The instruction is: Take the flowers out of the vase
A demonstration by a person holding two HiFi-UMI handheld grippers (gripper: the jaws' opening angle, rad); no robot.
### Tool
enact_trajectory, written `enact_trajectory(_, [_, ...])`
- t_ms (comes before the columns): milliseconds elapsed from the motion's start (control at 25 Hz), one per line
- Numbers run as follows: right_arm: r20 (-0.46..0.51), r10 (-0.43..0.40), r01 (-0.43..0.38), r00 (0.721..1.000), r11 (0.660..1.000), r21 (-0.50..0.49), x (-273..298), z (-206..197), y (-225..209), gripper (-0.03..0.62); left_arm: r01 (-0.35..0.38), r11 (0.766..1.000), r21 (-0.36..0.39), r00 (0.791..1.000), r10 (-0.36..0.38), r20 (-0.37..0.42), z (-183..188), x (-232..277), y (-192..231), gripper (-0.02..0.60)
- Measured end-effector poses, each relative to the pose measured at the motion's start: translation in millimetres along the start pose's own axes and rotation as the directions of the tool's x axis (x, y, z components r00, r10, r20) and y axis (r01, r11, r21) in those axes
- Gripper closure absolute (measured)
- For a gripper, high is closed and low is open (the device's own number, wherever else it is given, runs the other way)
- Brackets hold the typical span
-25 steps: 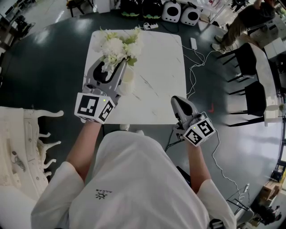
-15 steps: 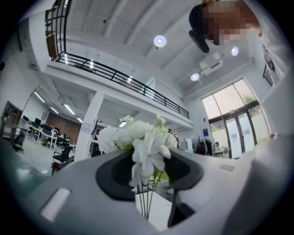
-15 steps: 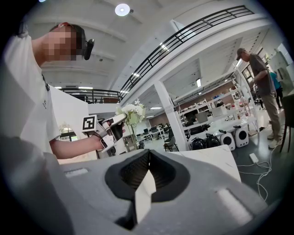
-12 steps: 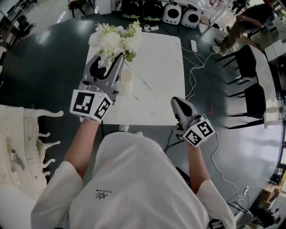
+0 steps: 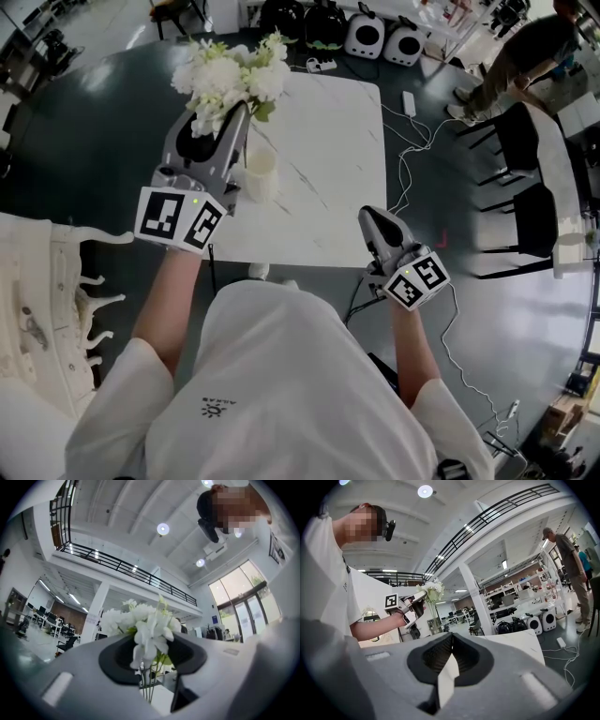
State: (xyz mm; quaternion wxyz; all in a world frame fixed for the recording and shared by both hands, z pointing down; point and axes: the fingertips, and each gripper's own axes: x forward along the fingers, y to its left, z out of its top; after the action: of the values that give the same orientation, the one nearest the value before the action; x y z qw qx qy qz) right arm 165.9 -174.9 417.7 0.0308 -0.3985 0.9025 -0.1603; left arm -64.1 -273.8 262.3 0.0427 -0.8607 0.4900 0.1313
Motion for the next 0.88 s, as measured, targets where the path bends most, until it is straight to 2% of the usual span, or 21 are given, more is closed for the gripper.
enact_trajectory(400, [-0.002, 0.039, -0.039, 0.999, 0.999, -0.008, -5.1, -0.3, 6.4, 0.594, -0.057, 0.998, 0.0, 0.994, 0.057, 0.089, 49.8, -22.6, 8.0, 0.422])
enact_trajectory(880, [-0.017, 0.111, -0.111, 0.994, 0.994, -0.009, -7.5, 11.9, 4.0, 0.594, -0.152, 0.988, 0.019, 0.987, 0.151, 0.055, 51.9, -44.1, 4.6, 0.425])
